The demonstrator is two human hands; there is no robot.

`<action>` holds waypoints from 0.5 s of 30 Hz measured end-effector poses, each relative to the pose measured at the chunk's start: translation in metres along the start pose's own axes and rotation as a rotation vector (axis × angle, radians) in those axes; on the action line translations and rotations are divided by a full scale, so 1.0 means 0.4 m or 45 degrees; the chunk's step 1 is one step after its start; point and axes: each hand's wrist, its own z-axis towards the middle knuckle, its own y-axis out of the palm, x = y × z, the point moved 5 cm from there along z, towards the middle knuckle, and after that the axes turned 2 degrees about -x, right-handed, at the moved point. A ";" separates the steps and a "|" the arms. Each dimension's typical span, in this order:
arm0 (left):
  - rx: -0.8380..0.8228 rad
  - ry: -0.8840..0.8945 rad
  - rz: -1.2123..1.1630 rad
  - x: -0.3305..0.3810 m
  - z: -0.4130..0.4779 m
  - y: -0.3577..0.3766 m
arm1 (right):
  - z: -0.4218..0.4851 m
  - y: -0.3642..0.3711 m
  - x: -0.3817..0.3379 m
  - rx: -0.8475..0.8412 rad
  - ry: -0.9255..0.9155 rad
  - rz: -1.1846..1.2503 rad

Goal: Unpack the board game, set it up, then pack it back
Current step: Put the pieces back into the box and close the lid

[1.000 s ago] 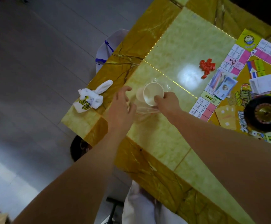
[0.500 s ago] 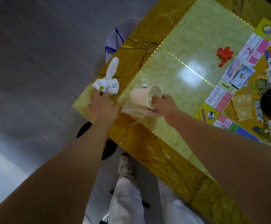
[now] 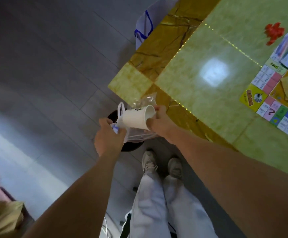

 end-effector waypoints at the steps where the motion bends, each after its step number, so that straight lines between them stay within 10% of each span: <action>1: -0.009 -0.062 -0.023 -0.046 -0.005 0.004 | -0.002 0.039 0.022 -0.044 0.013 -0.084; 15: -0.103 -0.271 -0.304 -0.349 0.141 0.212 | 0.255 0.211 0.218 0.041 -0.021 -0.610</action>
